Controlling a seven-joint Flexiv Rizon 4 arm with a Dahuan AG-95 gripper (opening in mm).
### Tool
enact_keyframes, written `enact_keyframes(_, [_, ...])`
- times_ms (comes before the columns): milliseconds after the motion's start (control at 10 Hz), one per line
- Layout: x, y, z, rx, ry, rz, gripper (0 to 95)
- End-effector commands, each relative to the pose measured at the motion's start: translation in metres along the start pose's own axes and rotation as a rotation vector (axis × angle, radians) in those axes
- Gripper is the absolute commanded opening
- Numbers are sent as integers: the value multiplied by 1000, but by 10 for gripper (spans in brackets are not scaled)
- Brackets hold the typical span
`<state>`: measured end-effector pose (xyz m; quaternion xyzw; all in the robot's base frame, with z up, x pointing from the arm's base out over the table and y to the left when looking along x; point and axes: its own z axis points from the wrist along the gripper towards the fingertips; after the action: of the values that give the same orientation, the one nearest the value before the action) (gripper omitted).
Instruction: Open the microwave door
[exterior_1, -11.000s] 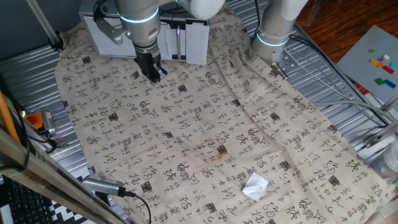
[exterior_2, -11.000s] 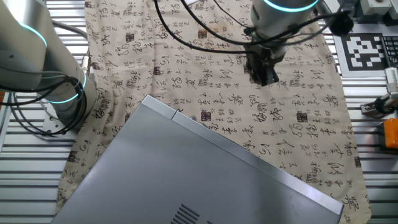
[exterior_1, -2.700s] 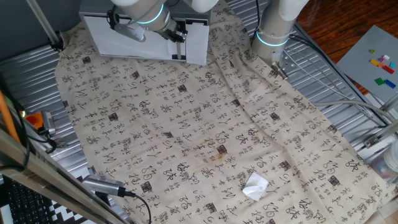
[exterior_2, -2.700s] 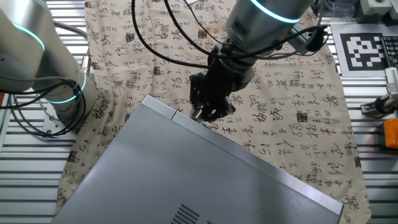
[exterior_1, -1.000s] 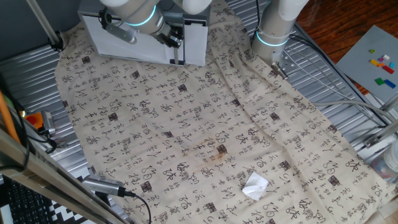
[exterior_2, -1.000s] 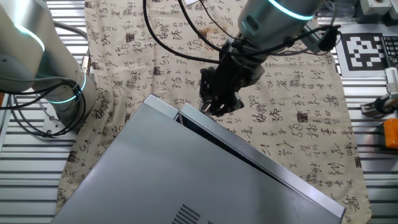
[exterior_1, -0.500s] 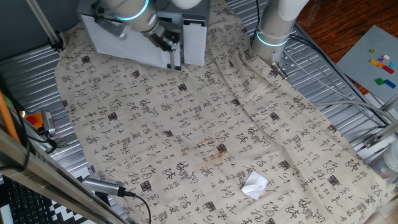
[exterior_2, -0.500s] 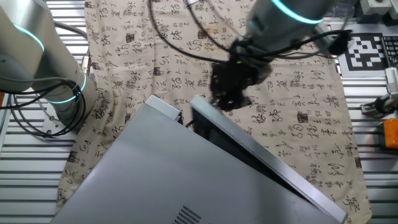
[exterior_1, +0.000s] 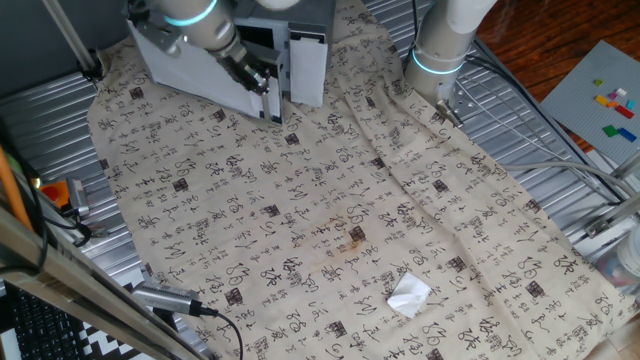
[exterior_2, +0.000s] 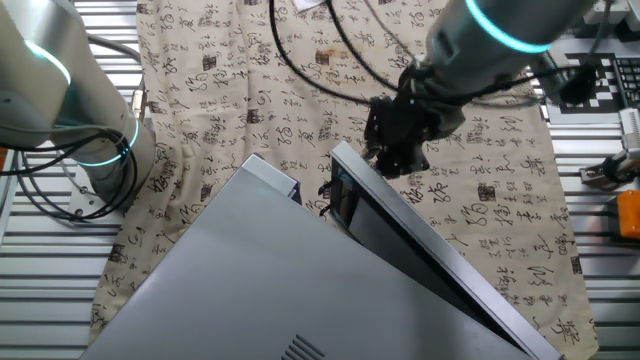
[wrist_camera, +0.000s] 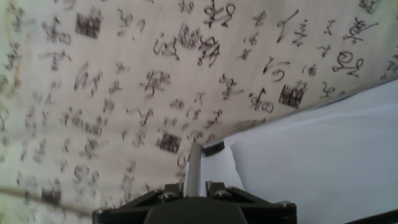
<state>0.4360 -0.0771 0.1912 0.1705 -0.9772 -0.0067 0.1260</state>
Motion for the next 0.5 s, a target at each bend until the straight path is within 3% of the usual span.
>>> enact_keyframes(100, [-5, 3, -14, 56, -14, -81, 760])
enact_keyframes(500, [-24, 9, -38, 79, 13, -79, 760])
